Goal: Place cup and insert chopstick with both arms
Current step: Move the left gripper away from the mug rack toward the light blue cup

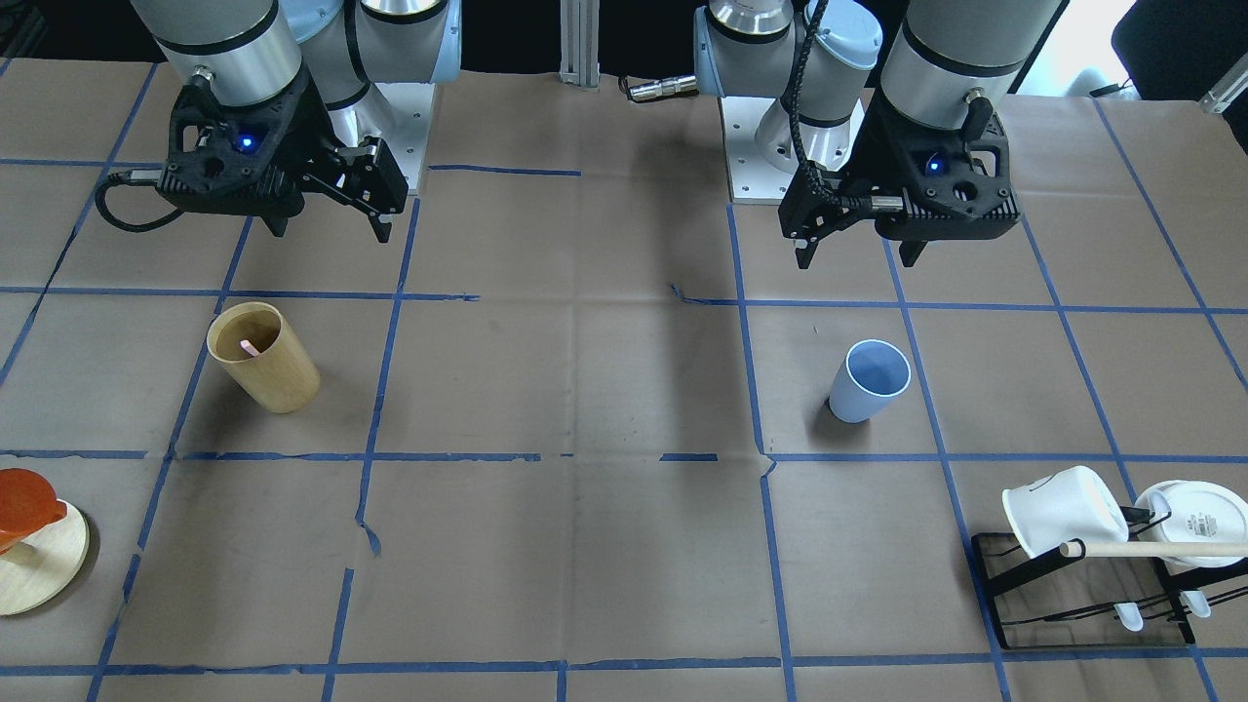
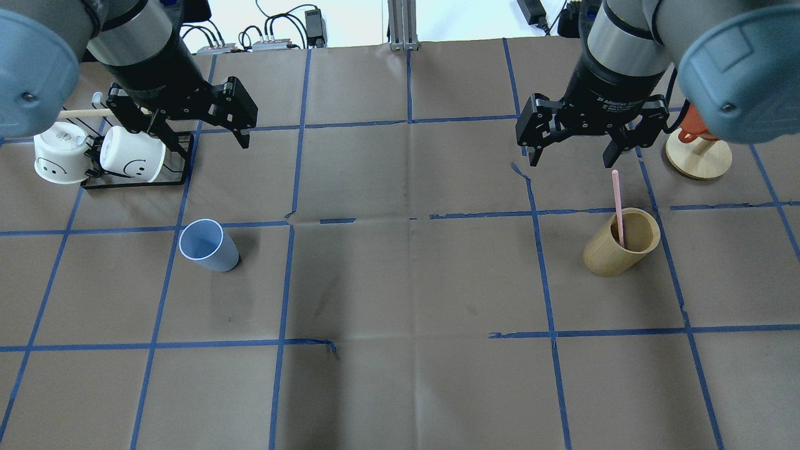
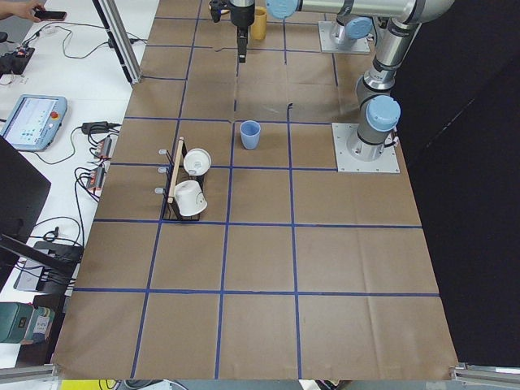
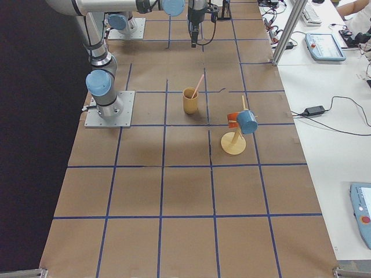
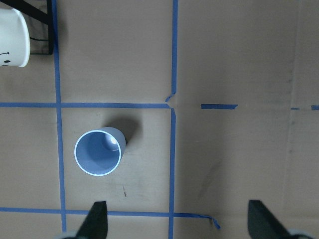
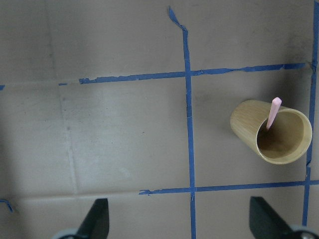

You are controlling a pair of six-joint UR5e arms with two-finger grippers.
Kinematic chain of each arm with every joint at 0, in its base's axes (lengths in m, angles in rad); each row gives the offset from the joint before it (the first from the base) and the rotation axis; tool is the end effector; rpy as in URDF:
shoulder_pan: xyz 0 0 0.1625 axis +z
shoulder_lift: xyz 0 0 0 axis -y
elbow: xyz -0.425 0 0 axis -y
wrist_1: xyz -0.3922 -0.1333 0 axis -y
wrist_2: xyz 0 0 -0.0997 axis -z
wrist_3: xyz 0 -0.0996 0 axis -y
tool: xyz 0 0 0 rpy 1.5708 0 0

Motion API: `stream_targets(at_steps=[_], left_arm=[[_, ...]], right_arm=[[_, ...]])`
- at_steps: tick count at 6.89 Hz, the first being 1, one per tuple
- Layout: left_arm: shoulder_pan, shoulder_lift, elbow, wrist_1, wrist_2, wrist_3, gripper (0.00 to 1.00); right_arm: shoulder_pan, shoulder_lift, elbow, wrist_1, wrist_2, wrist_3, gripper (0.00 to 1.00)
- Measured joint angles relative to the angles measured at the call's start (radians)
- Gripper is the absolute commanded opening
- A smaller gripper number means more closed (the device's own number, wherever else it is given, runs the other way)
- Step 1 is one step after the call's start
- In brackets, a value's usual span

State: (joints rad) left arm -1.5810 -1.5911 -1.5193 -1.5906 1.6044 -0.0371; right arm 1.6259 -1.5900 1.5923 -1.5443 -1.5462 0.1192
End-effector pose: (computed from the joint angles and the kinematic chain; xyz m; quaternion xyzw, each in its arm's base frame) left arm -0.1351 -0.5001 0.5012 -0.0135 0.9998 -0.0061 0.0167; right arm 0.1620 -0.4726 0.4841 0.0322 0.9993 0.0154 0.0110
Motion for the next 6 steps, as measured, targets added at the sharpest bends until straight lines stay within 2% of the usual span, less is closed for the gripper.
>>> stream_targets(at_steps=[6], left_arm=[[0.005, 0.000, 0.000, -0.015, -0.001, 0.008, 1.00]], right_arm=[[-0.001, -0.002, -0.017, 0.021, -0.021, -0.003, 1.00]])
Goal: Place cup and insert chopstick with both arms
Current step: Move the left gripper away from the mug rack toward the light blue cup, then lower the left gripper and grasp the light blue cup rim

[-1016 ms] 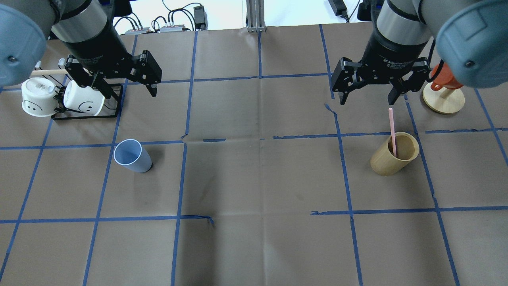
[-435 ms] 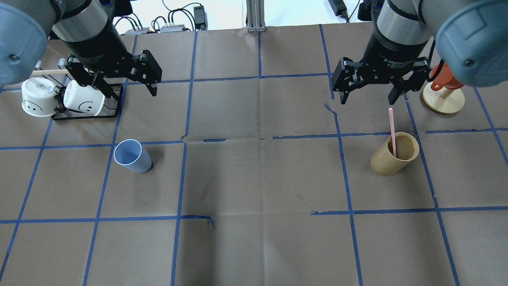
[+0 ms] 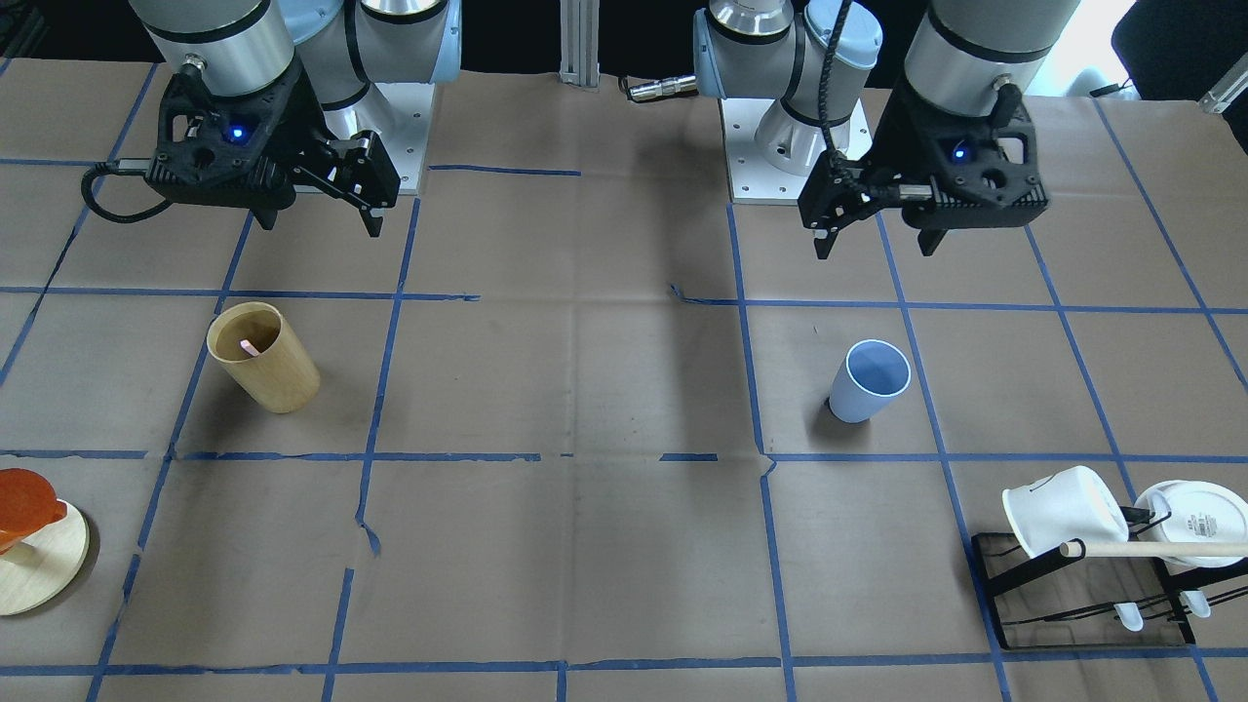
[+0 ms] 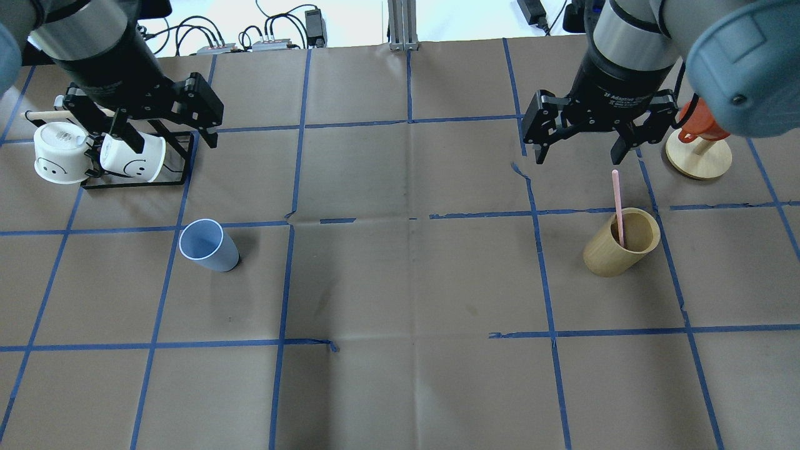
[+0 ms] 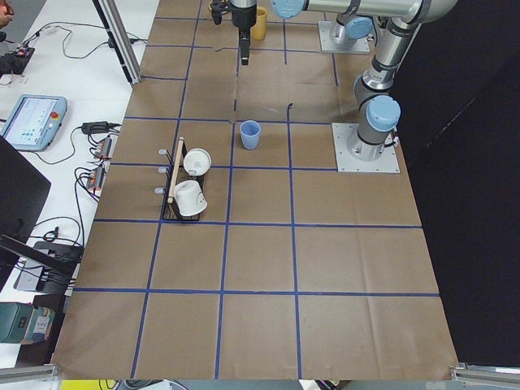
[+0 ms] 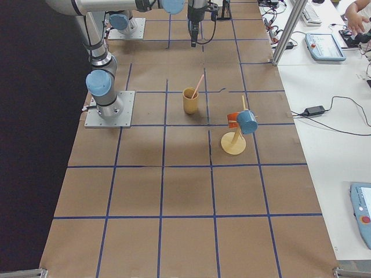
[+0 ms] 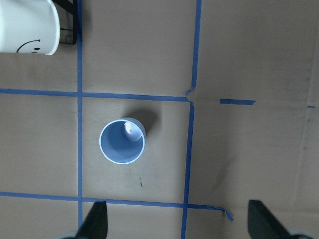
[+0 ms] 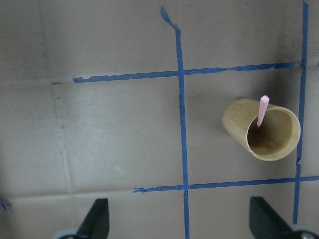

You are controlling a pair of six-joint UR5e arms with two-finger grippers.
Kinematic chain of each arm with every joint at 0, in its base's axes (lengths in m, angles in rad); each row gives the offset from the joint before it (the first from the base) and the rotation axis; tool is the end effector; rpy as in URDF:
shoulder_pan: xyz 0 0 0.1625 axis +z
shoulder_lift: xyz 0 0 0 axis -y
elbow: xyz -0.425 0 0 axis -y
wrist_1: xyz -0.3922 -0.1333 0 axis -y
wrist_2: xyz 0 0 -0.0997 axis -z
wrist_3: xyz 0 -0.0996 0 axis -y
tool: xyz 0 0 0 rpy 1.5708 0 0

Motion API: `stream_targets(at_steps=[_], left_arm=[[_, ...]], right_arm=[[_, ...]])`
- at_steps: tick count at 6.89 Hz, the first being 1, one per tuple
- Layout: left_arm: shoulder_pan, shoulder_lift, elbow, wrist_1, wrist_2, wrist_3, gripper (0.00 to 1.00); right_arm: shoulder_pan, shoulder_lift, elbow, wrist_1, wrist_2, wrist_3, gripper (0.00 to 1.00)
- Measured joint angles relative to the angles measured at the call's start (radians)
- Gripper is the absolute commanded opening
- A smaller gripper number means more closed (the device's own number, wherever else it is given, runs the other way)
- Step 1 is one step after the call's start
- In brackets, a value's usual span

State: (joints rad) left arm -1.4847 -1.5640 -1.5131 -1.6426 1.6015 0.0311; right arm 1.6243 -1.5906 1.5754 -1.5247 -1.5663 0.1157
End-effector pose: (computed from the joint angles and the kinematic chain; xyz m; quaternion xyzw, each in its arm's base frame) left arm -0.0878 -0.4969 0.5125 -0.0274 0.9995 0.0045 0.0151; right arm 0.1592 -0.4725 0.4907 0.0311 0.9994 0.0156 0.0009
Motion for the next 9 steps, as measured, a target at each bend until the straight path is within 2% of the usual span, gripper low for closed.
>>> stream_targets(at_steps=[3, 4, 7, 9], left_arm=[[0.072, -0.035, -0.032, -0.014, -0.066, 0.109, 0.99], [0.083, -0.050, -0.076, 0.017, -0.070, 0.125, 0.99], [0.096, -0.061, -0.273, 0.242, -0.064, 0.148, 0.99], [0.147, -0.068, -0.333, 0.321, -0.062, 0.177, 0.99]], right_arm=[[0.000, 0.000, 0.000, -0.001, 0.000, -0.001, 1.00], [0.000, 0.000, 0.000, -0.002, 0.000, -0.001, 1.00], [0.000, 0.000, 0.000, -0.009, 0.003, -0.001, 1.00], [0.000, 0.001, 0.000, -0.009, 0.002, -0.001, 1.00]])
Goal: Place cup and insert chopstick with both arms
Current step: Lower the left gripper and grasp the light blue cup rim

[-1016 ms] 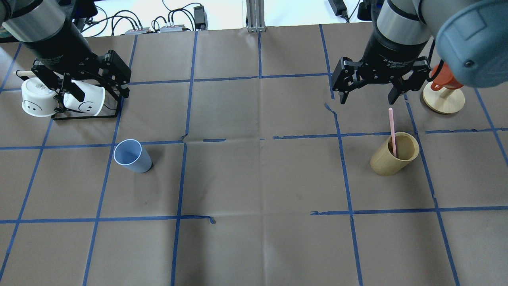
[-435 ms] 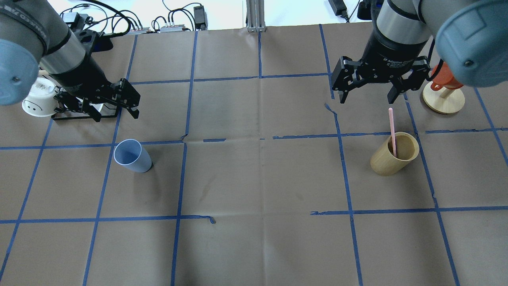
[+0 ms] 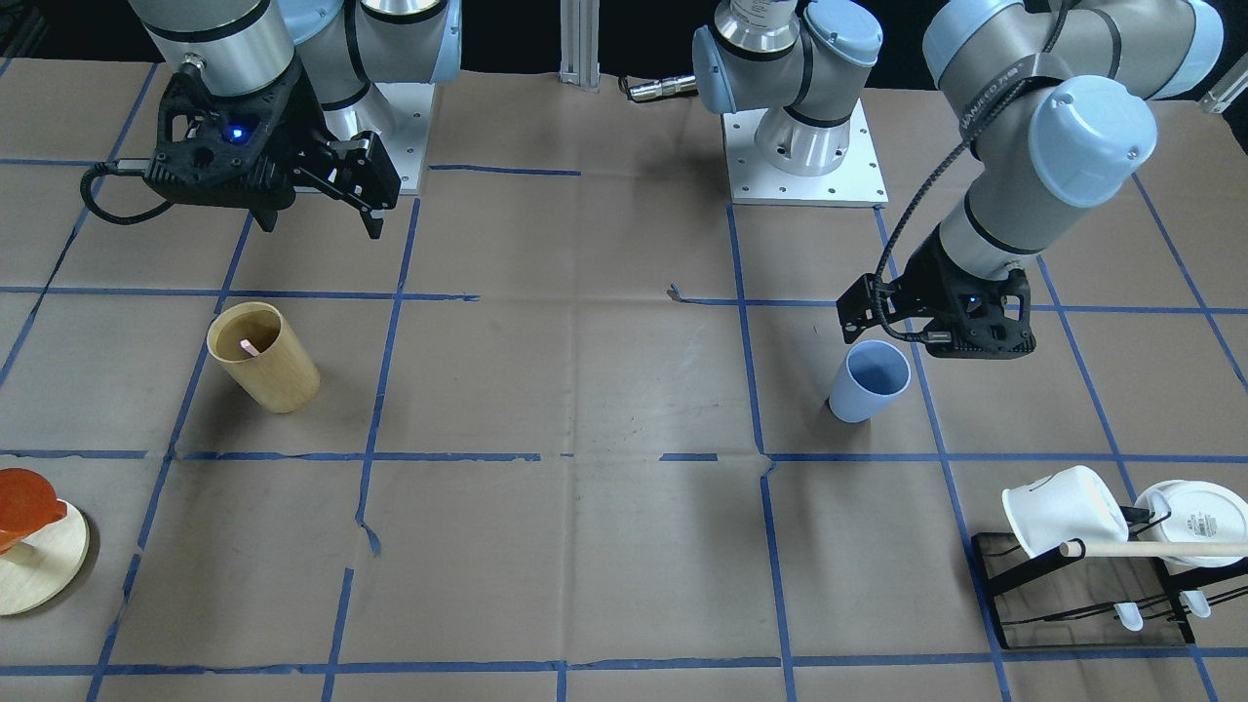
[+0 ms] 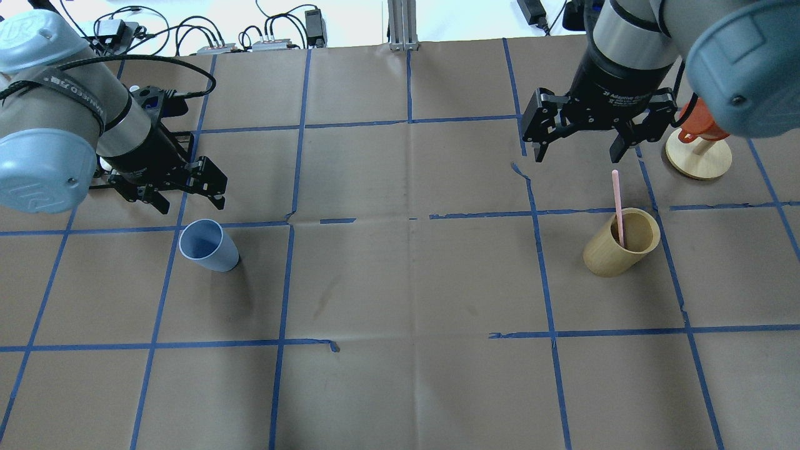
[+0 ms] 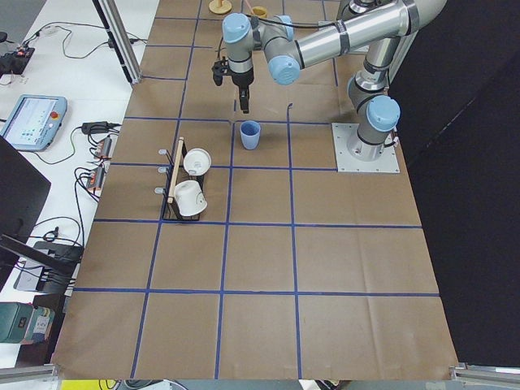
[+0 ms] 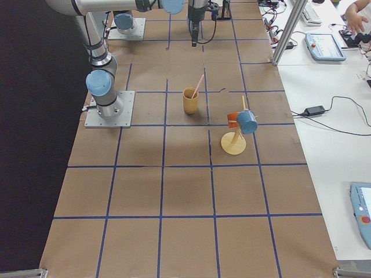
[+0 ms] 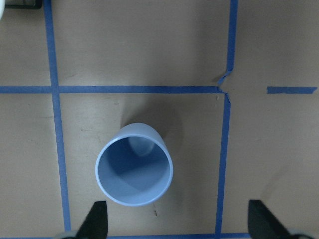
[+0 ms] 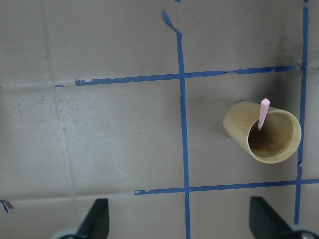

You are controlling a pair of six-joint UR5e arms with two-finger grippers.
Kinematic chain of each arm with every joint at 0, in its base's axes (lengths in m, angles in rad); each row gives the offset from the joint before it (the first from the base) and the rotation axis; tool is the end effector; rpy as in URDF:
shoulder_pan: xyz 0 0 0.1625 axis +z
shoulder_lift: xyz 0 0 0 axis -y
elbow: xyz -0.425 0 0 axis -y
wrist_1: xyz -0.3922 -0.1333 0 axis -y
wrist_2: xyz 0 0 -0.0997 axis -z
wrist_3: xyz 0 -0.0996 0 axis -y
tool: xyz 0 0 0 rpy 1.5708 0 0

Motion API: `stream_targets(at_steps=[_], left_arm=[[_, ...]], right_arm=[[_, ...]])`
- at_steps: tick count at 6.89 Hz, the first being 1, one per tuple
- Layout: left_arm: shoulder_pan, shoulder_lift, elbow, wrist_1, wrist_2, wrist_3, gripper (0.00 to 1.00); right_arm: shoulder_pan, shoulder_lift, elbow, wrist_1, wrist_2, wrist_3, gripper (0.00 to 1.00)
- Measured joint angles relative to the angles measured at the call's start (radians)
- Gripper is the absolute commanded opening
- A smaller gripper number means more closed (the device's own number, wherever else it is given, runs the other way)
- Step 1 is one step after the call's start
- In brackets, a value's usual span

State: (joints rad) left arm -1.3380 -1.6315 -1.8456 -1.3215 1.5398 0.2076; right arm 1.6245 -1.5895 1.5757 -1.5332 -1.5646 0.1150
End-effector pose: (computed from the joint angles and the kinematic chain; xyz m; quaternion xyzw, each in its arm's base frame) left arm -0.0204 -0.5052 0.3498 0.0133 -0.9989 -0.0387 0.0245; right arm 0.1596 -0.4736 0.4909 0.0307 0.9995 0.0121 0.0021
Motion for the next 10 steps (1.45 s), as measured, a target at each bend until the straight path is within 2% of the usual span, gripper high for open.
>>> stream_targets(at_steps=[2, 4, 7, 9, 10], left_arm=[[0.056, -0.004, -0.024, 0.023, 0.001, 0.037, 0.99], [0.092, -0.025, -0.055, 0.061, 0.041, 0.073, 0.98], [0.103, -0.084, -0.078, 0.084, 0.062, 0.089, 0.98], [0.101, -0.125, -0.079, 0.089, 0.062, 0.088, 0.81], [0.101, -0.136, -0.080, 0.089, 0.063, 0.088, 0.55]], right_arm=[[0.000, 0.001, 0.001, -0.001, -0.001, 0.000, 1.00], [0.000, 0.002, 0.001, -0.001, -0.001, 0.000, 1.00], [0.000, 0.004, 0.002, -0.001, 0.001, 0.000, 1.00], [0.000, 0.005, 0.006, -0.001, 0.003, 0.000, 1.00], [0.000, 0.005, 0.007, -0.001, 0.004, 0.000, 1.00]])
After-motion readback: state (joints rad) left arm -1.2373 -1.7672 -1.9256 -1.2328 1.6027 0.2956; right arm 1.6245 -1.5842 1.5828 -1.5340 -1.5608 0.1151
